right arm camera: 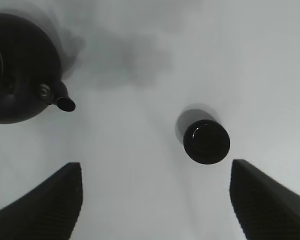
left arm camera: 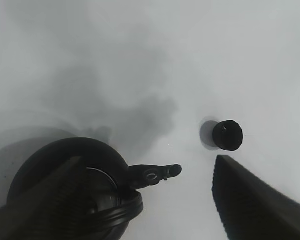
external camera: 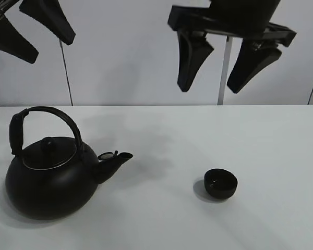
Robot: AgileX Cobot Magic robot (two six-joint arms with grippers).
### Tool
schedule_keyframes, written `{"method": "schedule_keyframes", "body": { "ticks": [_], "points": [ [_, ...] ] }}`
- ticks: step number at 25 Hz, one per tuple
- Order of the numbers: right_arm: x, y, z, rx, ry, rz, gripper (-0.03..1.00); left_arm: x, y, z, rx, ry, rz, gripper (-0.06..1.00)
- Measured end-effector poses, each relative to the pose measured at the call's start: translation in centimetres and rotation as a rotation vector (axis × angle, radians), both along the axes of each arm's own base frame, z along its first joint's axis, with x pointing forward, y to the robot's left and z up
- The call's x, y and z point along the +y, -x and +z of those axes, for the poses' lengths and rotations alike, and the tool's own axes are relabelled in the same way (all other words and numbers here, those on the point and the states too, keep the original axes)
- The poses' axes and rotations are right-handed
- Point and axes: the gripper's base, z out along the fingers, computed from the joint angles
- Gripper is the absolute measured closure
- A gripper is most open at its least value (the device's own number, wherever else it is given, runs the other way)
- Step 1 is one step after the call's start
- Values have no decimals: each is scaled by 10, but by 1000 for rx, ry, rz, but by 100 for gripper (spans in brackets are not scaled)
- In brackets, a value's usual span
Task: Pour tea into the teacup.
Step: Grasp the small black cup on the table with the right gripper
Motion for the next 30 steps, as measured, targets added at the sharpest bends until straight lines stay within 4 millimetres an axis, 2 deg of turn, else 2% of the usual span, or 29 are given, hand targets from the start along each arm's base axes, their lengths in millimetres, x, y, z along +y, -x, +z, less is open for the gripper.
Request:
{"method": "schedule_keyframes", "body": {
  "ticks": [6,9,16,21,30],
  "points": [
    [11,-16,-44,117,81,8,41,0,0,0,-2,0,1,43],
    [11,-21,-57,135,122,10,41,0,0,0,-2,0,1,43],
    [8,-25,-65,133,176,22,40,0,0,0,-2,1,2,43],
    [9,-30,-83,170,211,29,40,0,0,0,-3,1,3,43],
    [11,-33,-100,210,231,32,32,0,-1,0,-8,1,6,43]
  ]
}}
